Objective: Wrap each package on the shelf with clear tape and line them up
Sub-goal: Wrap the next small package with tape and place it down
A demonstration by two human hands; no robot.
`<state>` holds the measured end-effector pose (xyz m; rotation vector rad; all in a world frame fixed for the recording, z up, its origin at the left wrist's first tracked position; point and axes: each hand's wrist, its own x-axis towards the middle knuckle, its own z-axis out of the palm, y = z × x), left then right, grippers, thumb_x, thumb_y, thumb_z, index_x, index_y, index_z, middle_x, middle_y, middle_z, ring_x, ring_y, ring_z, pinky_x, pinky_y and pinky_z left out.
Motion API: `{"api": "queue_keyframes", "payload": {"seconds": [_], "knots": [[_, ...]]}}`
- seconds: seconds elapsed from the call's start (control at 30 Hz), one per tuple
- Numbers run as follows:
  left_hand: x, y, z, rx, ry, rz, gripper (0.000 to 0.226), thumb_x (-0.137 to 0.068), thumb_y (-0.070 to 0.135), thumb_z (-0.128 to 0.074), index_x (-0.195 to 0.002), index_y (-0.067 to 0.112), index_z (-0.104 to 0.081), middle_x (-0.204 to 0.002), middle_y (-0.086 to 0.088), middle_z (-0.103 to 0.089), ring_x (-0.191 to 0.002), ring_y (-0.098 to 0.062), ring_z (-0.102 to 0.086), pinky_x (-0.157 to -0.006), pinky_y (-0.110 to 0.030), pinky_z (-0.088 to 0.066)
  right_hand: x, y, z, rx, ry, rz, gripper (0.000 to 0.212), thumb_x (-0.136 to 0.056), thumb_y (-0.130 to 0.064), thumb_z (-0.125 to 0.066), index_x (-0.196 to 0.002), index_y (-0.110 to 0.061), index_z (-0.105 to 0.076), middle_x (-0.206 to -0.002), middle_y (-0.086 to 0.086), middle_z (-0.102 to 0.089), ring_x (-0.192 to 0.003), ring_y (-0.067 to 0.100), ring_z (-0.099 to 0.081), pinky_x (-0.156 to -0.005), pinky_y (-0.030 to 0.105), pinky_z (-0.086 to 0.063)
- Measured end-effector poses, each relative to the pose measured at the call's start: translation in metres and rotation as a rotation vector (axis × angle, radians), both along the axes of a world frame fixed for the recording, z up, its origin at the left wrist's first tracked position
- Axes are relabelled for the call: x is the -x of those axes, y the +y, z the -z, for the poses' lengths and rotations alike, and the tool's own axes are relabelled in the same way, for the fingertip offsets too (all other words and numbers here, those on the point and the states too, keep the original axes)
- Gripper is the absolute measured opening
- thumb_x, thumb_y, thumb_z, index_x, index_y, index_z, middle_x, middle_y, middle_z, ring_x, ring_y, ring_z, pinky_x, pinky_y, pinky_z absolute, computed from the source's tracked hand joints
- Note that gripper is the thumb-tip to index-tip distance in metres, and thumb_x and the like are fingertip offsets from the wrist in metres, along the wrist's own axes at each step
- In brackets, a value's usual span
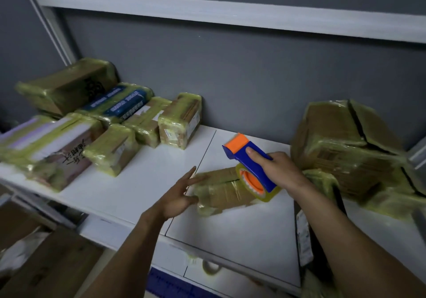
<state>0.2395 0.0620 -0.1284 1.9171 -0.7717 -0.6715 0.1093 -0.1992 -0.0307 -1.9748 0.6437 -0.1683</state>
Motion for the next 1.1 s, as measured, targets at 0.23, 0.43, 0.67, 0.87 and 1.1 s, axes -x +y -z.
{"api": "queue_keyframes", "payload": {"seconds": [0.23, 0.43, 0.67, 0.87, 1.1], "knots": [[0.037, -0.009, 0.009, -0.085, -0.489, -0.028, 0.076, -0.074, 0.053, -0.085, -0.141, 0.03, -0.058, -0.154, 0.022, -0.038, -0.146, 0.005, -0.015, -0.119, -0.017, -0.022, -0.005, 0.005, 0.001, 0.07, 0.089, -0.105, 0.061, -0.083, -0.079, -0.061, -0.083, -0.018, -0.068, -0.069, -0.01, -0.074, -0.057, 0.003, -0.07, -0.055, 0.02, -0.045], [0.05, -0.001, 0.006, -0.138, -0.445, 0.177, 0.066, -0.082, 0.038, -0.082, -0.143, 0.032, -0.057, -0.157, 0.026, -0.034, -0.148, 0.009, -0.003, -0.117, -0.01, -0.013, -0.005, 0.007, 0.004, 0.11, 0.181, -0.286, 0.061, -0.088, -0.075, -0.059, -0.07, -0.018, -0.061, -0.06, 0.0, -0.069, -0.051, 0.009, -0.066, -0.054, 0.023, -0.044], [0.065, -0.003, 0.0, 0.201, 0.015, -0.232, 0.039, -0.099, 0.014, -0.063, -0.136, 0.026, -0.063, -0.142, 0.014, -0.058, -0.141, -0.009, -0.044, -0.112, -0.03, -0.042, 0.003, 0.013, 0.02, 0.229, 0.225, -0.273, 0.07, -0.077, -0.089, -0.053, -0.074, -0.019, -0.062, -0.061, -0.009, -0.07, -0.054, 0.004, -0.067, -0.056, 0.022, -0.045], [0.059, -0.021, -0.039, 0.282, 0.318, -0.435, 0.037, -0.102, 0.051, -0.048, -0.118, 0.027, -0.071, -0.11, 0.01, -0.076, -0.099, -0.013, -0.072, -0.079, -0.029, -0.05, 0.01, 0.006, 0.012, 0.262, 0.104, -0.297, 0.065, -0.077, -0.088, -0.058, -0.066, -0.023, -0.061, -0.058, -0.009, -0.067, -0.052, 0.004, -0.064, -0.056, 0.022, -0.044], [0.069, -0.033, -0.059, 0.346, 0.336, -0.416, 0.022, -0.102, 0.024, -0.057, -0.098, 0.015, -0.076, -0.097, -0.003, -0.077, -0.086, -0.017, -0.071, -0.071, -0.027, -0.05, 0.022, -0.003, 0.001, 0.255, -0.021, -0.382, 0.062, -0.077, -0.083, -0.061, -0.085, -0.022, -0.07, -0.077, -0.01, -0.075, -0.071, 0.009, -0.073, -0.063, 0.023, -0.054]]}}
